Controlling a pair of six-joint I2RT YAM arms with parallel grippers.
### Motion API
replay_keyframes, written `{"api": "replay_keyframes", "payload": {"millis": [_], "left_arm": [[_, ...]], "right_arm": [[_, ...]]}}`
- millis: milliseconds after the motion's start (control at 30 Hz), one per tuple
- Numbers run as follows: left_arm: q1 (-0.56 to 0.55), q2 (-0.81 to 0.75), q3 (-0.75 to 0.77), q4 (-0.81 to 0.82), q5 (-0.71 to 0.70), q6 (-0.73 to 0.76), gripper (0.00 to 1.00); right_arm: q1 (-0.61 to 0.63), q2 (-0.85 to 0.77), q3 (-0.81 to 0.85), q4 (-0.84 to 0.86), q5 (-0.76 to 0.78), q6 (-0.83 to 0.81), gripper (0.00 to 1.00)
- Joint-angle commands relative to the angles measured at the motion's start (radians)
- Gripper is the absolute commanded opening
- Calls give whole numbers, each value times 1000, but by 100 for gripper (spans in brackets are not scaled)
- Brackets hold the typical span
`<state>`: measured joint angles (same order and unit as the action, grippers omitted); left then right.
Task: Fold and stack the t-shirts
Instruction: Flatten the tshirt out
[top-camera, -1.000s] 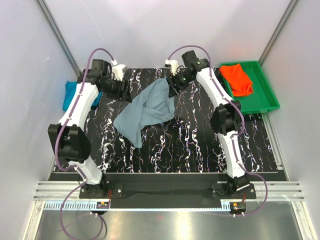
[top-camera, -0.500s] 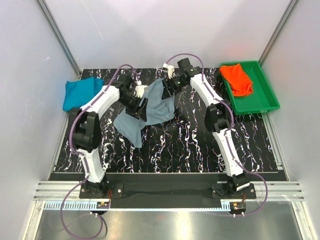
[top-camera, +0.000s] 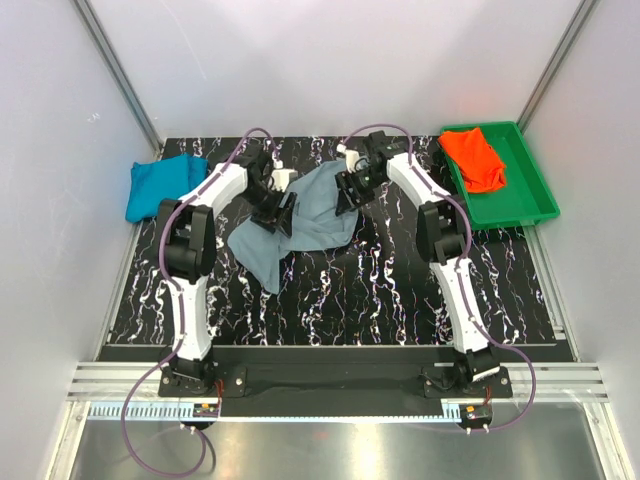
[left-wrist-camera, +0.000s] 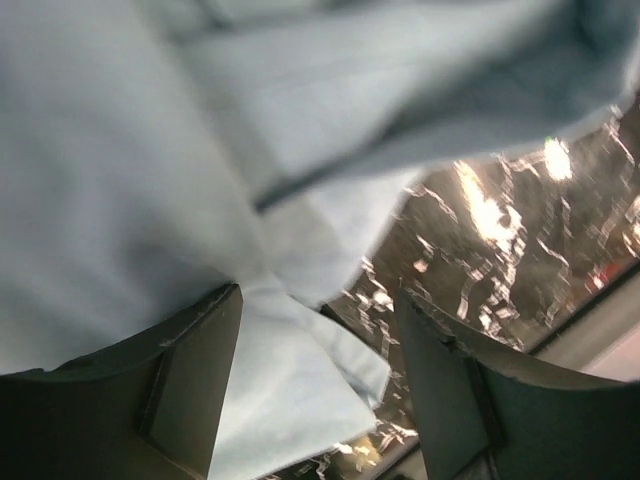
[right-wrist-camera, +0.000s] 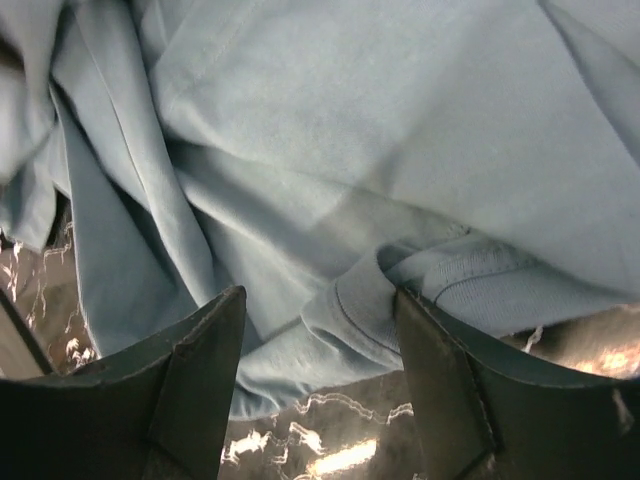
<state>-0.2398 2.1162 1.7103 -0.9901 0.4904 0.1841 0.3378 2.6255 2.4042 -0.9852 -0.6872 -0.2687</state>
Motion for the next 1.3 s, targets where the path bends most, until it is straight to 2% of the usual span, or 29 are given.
{"api": "replay_keyframes", "payload": {"millis": [0, 433, 600, 767, 1033, 1267], "left_arm": [[34, 36, 80, 30, -84, -8, 69], [69, 148, 280, 53, -141, -24, 71], [71, 64, 310, 62, -131, -21, 71], [73, -47, 261, 51, -85, -24, 71], [73, -97, 126, 45, -52, -31, 70], [62, -120, 101, 41, -58, -23, 71]], "right_arm": [[-14, -85, -102, -92, 95, -29, 69], [-20, -350, -390, -79, 169, -20, 67], [-22, -413, -306, -63, 232, -73, 68], [-22, -365, -162, -14, 232, -99, 67], [-16, -116, 99, 2, 178, -66, 66], [-13, 28, 202, 55, 209, -75, 67]]}}
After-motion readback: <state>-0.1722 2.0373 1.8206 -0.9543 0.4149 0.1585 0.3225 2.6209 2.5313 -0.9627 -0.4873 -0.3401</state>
